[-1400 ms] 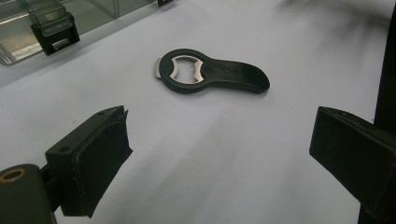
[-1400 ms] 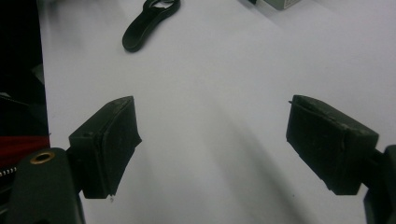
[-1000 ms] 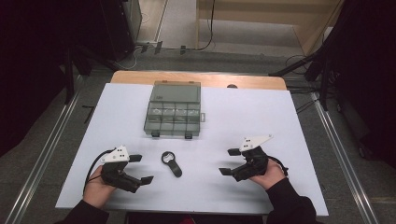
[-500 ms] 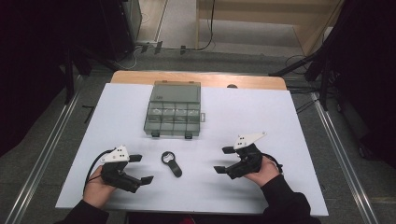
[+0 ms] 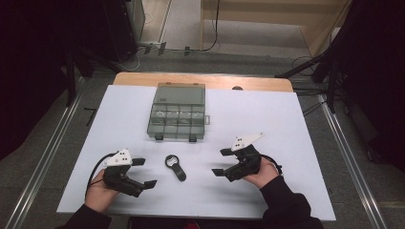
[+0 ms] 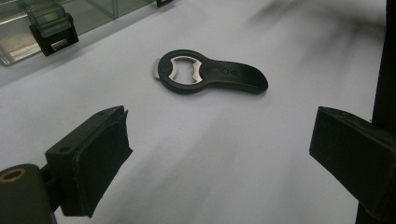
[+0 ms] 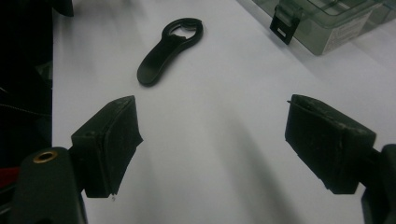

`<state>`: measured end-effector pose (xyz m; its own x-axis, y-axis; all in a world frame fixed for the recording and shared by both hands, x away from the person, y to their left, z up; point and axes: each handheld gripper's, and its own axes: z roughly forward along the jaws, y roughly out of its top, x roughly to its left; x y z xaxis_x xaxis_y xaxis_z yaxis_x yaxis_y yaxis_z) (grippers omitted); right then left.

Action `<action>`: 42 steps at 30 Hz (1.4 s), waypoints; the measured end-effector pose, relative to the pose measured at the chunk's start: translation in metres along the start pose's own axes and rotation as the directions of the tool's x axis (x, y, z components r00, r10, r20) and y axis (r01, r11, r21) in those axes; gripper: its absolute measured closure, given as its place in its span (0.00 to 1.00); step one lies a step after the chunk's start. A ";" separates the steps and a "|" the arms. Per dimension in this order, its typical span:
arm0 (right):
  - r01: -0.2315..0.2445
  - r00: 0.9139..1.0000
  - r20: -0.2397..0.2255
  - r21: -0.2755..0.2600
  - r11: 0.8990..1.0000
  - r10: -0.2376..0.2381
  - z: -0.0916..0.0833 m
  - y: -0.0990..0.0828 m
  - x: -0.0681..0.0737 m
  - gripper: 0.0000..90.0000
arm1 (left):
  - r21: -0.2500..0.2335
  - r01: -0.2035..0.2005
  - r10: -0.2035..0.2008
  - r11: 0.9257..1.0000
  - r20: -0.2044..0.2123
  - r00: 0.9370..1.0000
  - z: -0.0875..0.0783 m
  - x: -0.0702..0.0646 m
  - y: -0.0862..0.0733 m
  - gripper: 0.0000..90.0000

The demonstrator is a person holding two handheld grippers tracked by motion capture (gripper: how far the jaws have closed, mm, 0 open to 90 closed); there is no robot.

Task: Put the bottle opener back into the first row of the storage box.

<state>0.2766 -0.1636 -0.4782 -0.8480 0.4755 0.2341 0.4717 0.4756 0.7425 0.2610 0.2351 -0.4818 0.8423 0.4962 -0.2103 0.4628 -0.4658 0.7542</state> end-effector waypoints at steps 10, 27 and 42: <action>0.001 1.000 -0.014 0.009 1.000 -0.001 0.014 0.011 0.004 0.21 | -0.001 0.000 0.000 1.000 0.002 1.000 0.000 0.000 0.000 0.05; -0.031 1.000 0.000 0.037 0.999 0.031 0.034 0.029 0.012 0.21 | -0.003 0.000 0.000 1.000 0.001 1.000 -0.001 0.000 0.000 0.05; -0.094 0.994 0.058 0.074 0.993 0.090 0.047 0.043 0.019 0.21 | -0.004 0.000 0.000 1.000 0.000 1.000 -0.001 0.000 0.000 0.05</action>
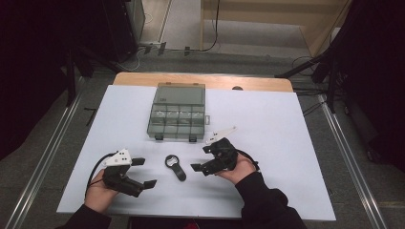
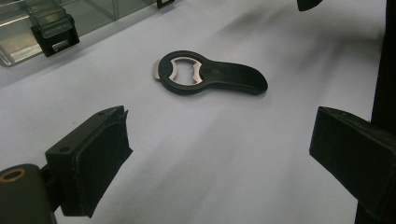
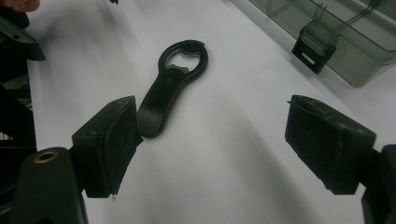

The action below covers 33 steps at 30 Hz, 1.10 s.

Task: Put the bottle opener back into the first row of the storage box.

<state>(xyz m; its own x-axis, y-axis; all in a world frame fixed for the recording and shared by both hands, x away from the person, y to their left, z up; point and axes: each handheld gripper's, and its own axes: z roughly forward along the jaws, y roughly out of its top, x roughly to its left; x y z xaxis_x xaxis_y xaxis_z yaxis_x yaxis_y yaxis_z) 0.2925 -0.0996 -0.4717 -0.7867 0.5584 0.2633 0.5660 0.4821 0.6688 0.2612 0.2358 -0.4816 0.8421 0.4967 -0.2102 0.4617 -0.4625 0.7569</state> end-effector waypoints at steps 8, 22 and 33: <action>-0.016 0.999 0.033 0.035 0.999 0.015 0.005 0.007 0.006 0.21 | 0.000 0.000 0.000 1.000 -0.006 1.000 0.000 0.000 0.000 0.05; -0.049 0.997 0.059 0.098 0.994 0.043 0.018 0.018 0.014 0.22 | 0.002 0.000 0.000 1.000 -0.004 1.000 0.000 0.000 0.000 0.05; -0.083 0.994 0.088 0.154 0.985 0.070 0.037 0.033 0.023 0.24 | 0.004 0.004 -0.004 1.000 0.001 1.000 0.000 0.000 0.000 0.05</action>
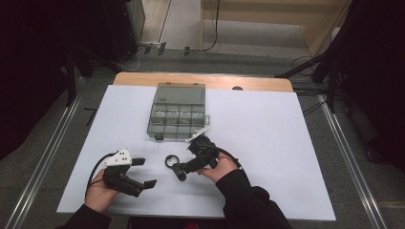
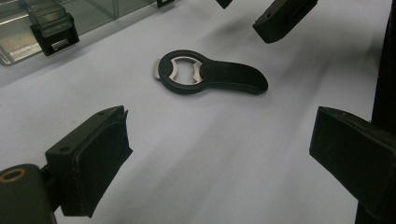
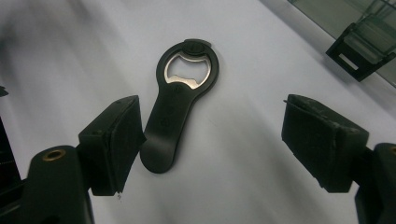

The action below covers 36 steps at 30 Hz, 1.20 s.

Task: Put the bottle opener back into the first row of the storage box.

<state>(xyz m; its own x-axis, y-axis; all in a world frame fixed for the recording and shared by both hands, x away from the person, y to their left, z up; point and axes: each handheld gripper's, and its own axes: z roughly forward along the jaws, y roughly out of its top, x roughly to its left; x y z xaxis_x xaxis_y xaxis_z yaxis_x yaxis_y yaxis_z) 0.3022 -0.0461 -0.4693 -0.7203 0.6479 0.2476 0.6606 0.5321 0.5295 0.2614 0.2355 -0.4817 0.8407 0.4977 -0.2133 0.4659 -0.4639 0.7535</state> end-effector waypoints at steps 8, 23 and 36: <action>-0.029 0.999 0.015 0.058 0.998 0.028 0.006 0.005 0.005 0.26 | 0.001 0.001 -0.001 1.000 0.002 1.000 0.000 0.000 0.000 0.05; -0.048 0.998 0.053 0.121 0.991 0.042 0.016 0.018 0.021 0.32 | 0.002 0.002 -0.002 1.000 0.001 1.000 0.001 0.002 0.000 0.05; -0.068 0.993 0.111 0.173 0.983 0.049 0.027 0.024 0.031 0.40 | -0.003 0.003 -0.003 1.000 0.001 1.000 0.001 0.002 0.001 0.05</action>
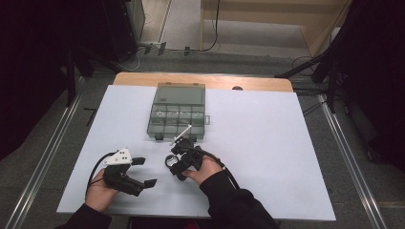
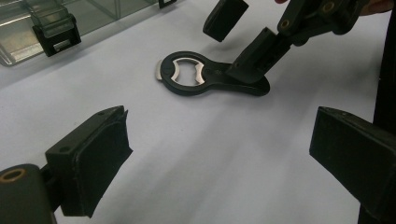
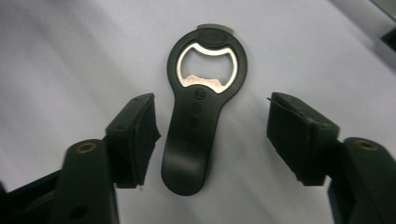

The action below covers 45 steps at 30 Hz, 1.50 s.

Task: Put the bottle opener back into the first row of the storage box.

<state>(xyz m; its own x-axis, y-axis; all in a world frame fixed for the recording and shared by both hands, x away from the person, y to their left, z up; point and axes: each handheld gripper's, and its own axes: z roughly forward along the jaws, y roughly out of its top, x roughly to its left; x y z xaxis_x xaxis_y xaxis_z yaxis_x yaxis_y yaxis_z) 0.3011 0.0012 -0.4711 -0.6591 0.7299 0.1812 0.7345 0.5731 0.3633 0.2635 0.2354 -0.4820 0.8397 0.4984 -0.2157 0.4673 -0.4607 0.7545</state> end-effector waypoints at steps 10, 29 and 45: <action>-0.024 1.000 0.014 0.071 0.997 0.023 0.010 0.006 0.008 0.49 | -0.001 0.001 -0.001 1.000 0.000 1.000 0.000 0.000 0.000 0.05; -0.013 0.998 0.062 0.111 0.994 0.006 0.010 0.009 0.009 0.72 | 0.001 0.000 0.000 1.000 0.000 1.000 0.000 0.000 0.000 0.05; 0.000 1.000 0.020 0.114 0.993 -0.002 0.008 0.010 0.003 0.73 | -0.002 0.001 -0.001 1.000 0.000 1.000 0.000 0.000 0.000 0.05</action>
<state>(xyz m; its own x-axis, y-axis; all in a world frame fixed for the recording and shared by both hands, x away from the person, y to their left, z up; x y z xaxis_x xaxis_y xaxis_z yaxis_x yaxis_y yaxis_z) 0.3077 0.0122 -0.4746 -0.6576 0.7358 0.1622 0.7481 0.6120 0.2566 0.2637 0.2353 -0.4818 0.8392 0.4987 -0.2168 0.4677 -0.4586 0.7556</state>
